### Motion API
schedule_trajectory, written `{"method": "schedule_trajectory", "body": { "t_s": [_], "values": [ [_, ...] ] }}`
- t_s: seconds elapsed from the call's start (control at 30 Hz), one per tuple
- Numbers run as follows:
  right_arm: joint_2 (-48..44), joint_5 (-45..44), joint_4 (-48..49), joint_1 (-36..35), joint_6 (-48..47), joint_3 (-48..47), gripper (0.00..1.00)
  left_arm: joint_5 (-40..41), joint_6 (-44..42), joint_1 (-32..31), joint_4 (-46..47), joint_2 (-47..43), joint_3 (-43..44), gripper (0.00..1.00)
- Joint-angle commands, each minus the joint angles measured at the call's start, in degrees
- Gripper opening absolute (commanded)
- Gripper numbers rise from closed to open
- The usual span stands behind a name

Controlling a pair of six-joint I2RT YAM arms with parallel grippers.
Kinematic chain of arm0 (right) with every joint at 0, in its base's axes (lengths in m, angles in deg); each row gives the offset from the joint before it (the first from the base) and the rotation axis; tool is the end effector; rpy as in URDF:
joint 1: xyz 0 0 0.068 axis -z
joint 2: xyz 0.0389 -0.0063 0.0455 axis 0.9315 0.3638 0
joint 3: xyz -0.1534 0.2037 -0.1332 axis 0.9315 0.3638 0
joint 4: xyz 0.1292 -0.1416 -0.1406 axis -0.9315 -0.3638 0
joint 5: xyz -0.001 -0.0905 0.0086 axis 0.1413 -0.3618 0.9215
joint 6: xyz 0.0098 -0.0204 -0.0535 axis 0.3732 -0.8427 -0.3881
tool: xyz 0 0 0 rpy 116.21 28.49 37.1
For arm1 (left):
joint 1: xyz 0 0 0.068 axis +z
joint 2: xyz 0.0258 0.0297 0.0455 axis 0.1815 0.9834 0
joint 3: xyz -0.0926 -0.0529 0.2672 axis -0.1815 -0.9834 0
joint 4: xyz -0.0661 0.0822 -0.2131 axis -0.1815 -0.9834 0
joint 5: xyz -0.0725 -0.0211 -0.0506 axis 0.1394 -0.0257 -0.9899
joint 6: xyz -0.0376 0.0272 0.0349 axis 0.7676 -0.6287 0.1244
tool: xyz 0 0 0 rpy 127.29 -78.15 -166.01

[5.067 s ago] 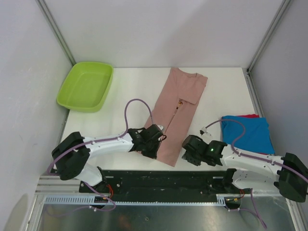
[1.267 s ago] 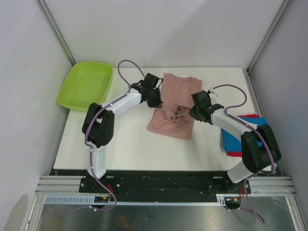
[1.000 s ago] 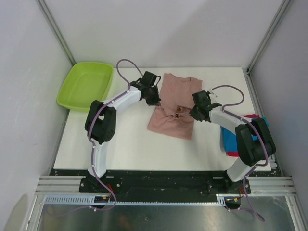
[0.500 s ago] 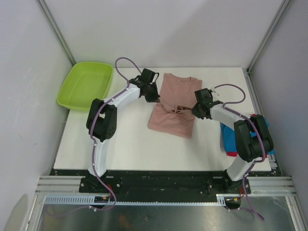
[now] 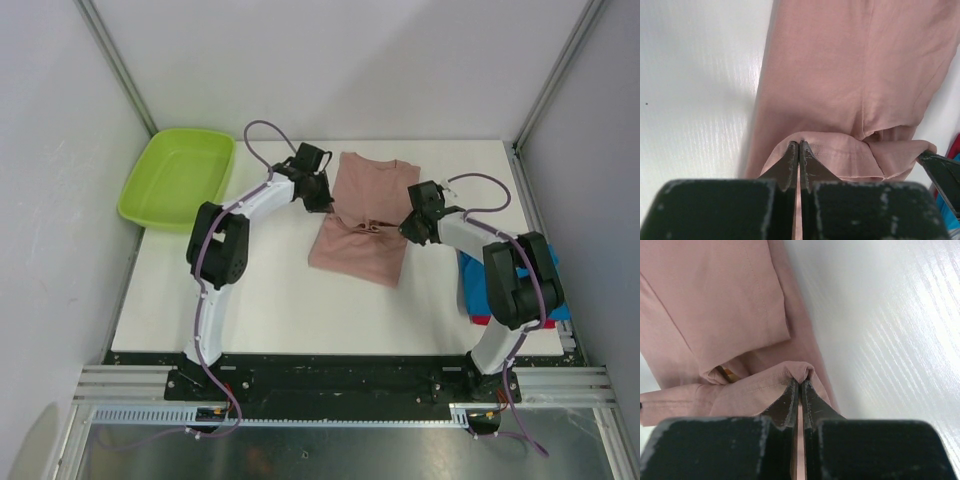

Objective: Fold and stack the t-shirts
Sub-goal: Fold the folded rectangular tshirt in 1/3 of the way

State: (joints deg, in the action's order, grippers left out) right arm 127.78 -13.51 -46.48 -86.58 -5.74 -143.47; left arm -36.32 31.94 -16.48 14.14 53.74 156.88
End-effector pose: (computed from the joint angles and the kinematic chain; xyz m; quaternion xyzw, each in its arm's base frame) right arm 0.3293 0.0981 0.2097 0.3069 0.8949 0.1024 0.3073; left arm 0.4252 -0.2223 0.2140 -0.0671 0.9483 -0.2160 0.2227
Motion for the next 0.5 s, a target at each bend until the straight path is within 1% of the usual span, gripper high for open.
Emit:
{"method": "schedule_trajectory", "body": {
  "t_s": [0.0,0.1,0.13,0.2,0.27,0.3,0.37,0.4,0.43,0.47],
  "values": [
    [1.53,0.24,1.55,0.93,-1.73,-3.01,0.0,-0.06,-0.83,0.57,1.15,0.41,3.37,0.0],
    [2.27,0.32,1.7,1.07,-2.68,-3.77,0.01,0.22,-0.81,0.81,1.2,0.78,3.51,0.0],
    [2.37,0.2,1.62,1.18,-3.04,-4.03,0.03,0.14,-0.87,0.91,1.24,0.9,3.64,0.0],
    [2.33,-0.08,1.46,1.58,-3.97,-4.6,0.12,-0.62,-1.51,1.25,1.44,1.31,4.11,0.06],
    [2.3,0.48,1.13,2.21,-5.26,-5.34,0.28,-1.52,-2.33,1.66,1.84,1.5,4.65,0.21],
    [2.26,0.85,0.73,2.63,-6.0,-5.91,0.36,-1.96,-2.91,1.86,1.99,1.43,4.87,0.31],
    [1.8,1.05,-0.3,3.13,-8.08,-7.25,0.51,-1.68,-4.33,2.26,2.33,0.52,4.92,0.55],
    [1.43,0.78,-1.22,3.22,-9.12,-7.97,0.56,-0.94,-5.18,2.38,2.42,-0.15,4.61,0.63],
    [1.03,0.48,-2.25,3.27,-10.09,-8.63,0.58,-0.27,-5.91,2.49,2.41,-1.07,4.15,0.67],
    [0.52,0.32,-3.21,3.3,-10.88,-9.23,0.59,0.2,-6.41,2.54,2.46,-2.0,3.43,0.69]
  ]
}}
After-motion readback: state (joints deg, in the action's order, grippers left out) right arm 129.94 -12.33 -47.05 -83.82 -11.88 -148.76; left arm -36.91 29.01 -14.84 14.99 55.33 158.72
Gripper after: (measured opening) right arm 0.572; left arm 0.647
